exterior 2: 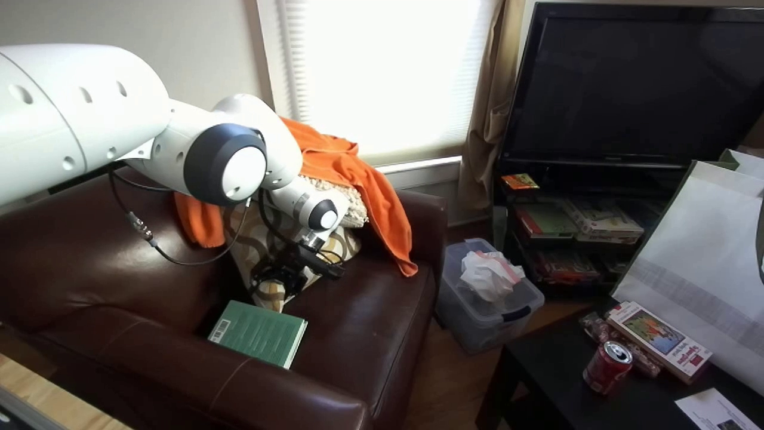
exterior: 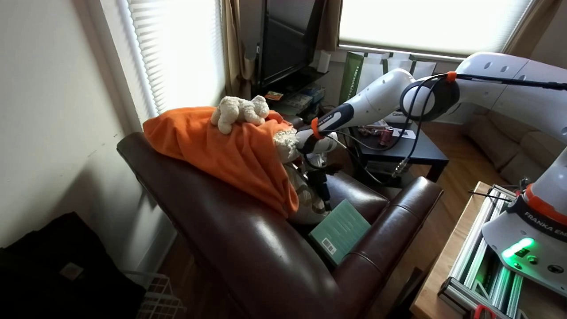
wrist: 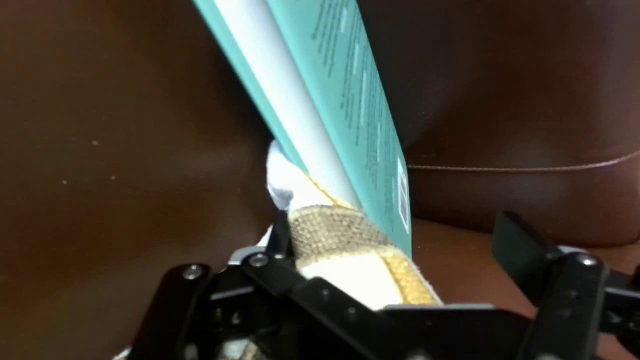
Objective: Pick up the book and place it on the right arm rest of the brown couch
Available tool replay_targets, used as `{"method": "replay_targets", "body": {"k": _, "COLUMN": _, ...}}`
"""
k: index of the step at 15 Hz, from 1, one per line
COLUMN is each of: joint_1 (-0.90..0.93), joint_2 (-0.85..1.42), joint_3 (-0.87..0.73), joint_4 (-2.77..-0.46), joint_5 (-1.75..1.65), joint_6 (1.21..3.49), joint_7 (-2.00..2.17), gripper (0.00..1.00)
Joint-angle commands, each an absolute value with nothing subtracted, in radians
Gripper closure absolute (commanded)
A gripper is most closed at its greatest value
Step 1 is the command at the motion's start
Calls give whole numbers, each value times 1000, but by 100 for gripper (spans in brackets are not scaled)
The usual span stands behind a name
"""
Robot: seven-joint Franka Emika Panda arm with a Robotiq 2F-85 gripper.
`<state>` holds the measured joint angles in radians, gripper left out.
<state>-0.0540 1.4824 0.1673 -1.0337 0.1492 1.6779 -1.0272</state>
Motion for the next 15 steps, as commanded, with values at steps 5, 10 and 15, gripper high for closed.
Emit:
{"method": "replay_targets", "body": {"k": 5, "joint_1": -26, "joint_2": 1483, "joint_3": 175, "joint_4": -1016, "joint_5": 161, "joint_6": 1671, "joint_7": -792, "gripper": 0}}
{"method": "replay_targets", "body": {"k": 10, "joint_1": -39, "joint_2": 1482, "joint_3": 163, "joint_4": -1019, "joint_5": 157, "joint_6": 1671, "joint_7": -792, "gripper": 0}}
{"method": "replay_targets", "body": {"k": 15, "joint_1": -39, "joint_2": 1482, "joint_3": 163, "joint_4": -1019, "joint_5": 157, "joint_6": 1671, "joint_7": -792, "gripper": 0}}
